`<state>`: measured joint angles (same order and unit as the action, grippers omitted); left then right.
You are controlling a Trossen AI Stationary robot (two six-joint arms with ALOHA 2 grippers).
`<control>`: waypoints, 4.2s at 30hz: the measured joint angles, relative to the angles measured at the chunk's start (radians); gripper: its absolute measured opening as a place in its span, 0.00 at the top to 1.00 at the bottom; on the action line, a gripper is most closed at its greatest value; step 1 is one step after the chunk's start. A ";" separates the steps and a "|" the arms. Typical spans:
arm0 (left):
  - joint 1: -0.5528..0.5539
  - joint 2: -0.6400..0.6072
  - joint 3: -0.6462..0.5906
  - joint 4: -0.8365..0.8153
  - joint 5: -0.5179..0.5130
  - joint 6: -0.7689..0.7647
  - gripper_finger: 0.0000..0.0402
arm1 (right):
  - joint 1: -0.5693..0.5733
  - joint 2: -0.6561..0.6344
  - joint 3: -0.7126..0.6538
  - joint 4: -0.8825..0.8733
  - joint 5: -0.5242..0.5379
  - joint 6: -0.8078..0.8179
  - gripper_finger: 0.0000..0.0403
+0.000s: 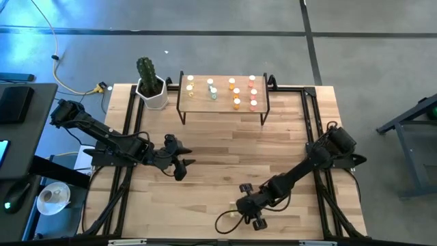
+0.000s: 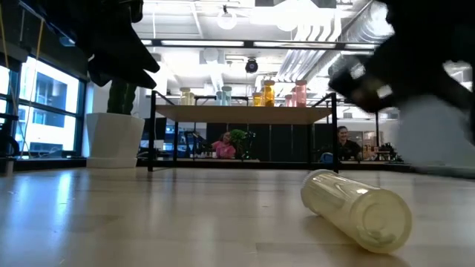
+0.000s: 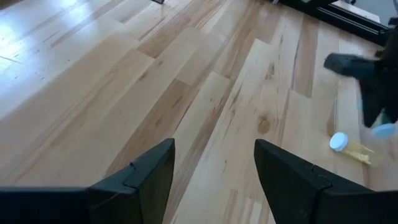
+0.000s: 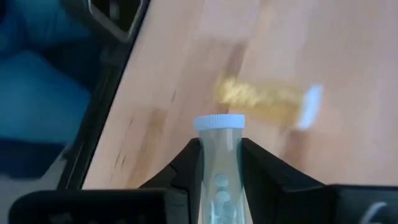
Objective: Pick and place medicine bottles onto shelf by color
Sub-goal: Put the blue pill bottle on the shelf aligned with other blue pill bottles
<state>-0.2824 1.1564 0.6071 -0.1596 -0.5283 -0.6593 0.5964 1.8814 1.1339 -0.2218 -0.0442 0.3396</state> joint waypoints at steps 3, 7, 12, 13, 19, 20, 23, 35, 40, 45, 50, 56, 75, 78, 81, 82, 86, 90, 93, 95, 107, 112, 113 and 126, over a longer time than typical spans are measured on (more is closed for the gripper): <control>0.000 0.000 0.000 0.000 -0.003 0.000 0.47 | 0.000 -0.053 0.000 0.017 0.087 -0.007 0.80; 0.000 0.000 0.000 0.003 -0.008 0.023 0.47 | -0.001 -0.119 0.000 0.082 0.301 -0.065 0.80; -0.007 0.000 0.000 0.004 -0.074 0.102 0.47 | -0.017 -0.165 0.000 0.241 0.640 -0.232 0.80; -0.009 0.000 0.000 0.004 -0.100 0.128 0.47 | -0.026 -0.170 0.000 0.277 0.696 -0.267 0.80; -0.015 -0.004 0.000 0.011 -0.273 0.302 0.47 | -0.128 -0.176 0.000 0.550 0.833 -0.491 0.80; -0.015 -0.005 0.000 0.019 -0.311 0.328 0.47 | -0.152 -0.176 0.000 0.593 0.828 -0.516 0.80; -0.012 -0.006 0.000 0.055 -0.414 0.401 0.47 | -0.220 -0.176 0.000 0.697 0.821 -0.563 0.80; -0.012 -0.005 0.000 0.300 -0.478 0.612 0.47 | -0.369 -0.176 0.000 0.954 0.742 -0.708 0.80; -0.008 -0.005 0.000 0.447 -0.466 0.722 0.47 | -0.399 -0.176 0.000 1.055 0.704 -0.749 0.80; 0.037 -0.005 0.000 0.576 -0.344 0.783 0.47 | -0.430 -0.176 0.000 1.068 0.528 -0.749 0.80; 0.104 -0.005 0.000 0.643 -0.208 0.811 0.47 | -0.459 -0.176 0.000 1.065 0.400 -0.749 0.80; 0.198 -0.004 0.000 0.692 -0.092 0.824 0.47 | -0.488 -0.178 0.000 1.034 0.259 -0.763 0.80; 0.369 -0.012 0.000 0.813 0.337 0.828 0.47 | -0.581 -0.281 0.001 0.828 0.093 -0.625 0.80; 0.377 -0.012 0.000 0.814 0.343 0.828 0.47 | -0.589 -0.279 0.001 0.827 0.093 -0.591 0.80; 0.382 -0.012 0.000 0.814 0.345 0.828 0.47 | -0.592 -0.278 0.001 0.825 0.092 -0.575 0.80; 0.383 -0.012 0.000 0.814 0.345 0.828 0.47 | -0.592 -0.278 0.001 0.824 0.092 -0.572 0.80; 0.383 -0.012 0.000 0.814 0.345 0.840 0.50 | -0.592 -0.278 0.001 0.820 0.092 -0.558 0.80; 0.382 -0.012 0.000 0.811 0.345 0.869 0.56 | -0.597 -0.277 0.001 0.798 0.092 -0.557 0.80; 0.382 -0.012 0.000 0.811 0.345 0.872 0.61 | -0.597 -0.277 0.001 0.799 0.092 -0.557 0.80; 0.382 -0.012 0.000 0.811 0.345 0.872 0.63 | -0.597 -0.277 0.001 0.797 0.092 -0.557 0.80; 0.382 -0.012 0.000 0.804 0.344 0.897 0.75 | -0.597 -0.277 0.001 0.777 0.092 -0.560 0.80; 0.382 -0.012 0.000 0.803 0.344 0.897 0.77 | -0.597 -0.277 0.001 0.774 0.092 -0.559 0.80; 0.382 -0.012 0.000 0.803 0.344 0.897 0.77 | -0.597 -0.277 0.001 0.774 0.092 -0.559 0.80; 0.382 -0.012 0.000 0.760 0.339 0.898 0.77 | -0.599 -0.277 0.001 0.723 0.096 -0.500 0.70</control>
<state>0.0994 1.1446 0.6071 0.6007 -0.1897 0.2391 -0.0026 1.6047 1.1351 0.5012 0.0520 -0.1604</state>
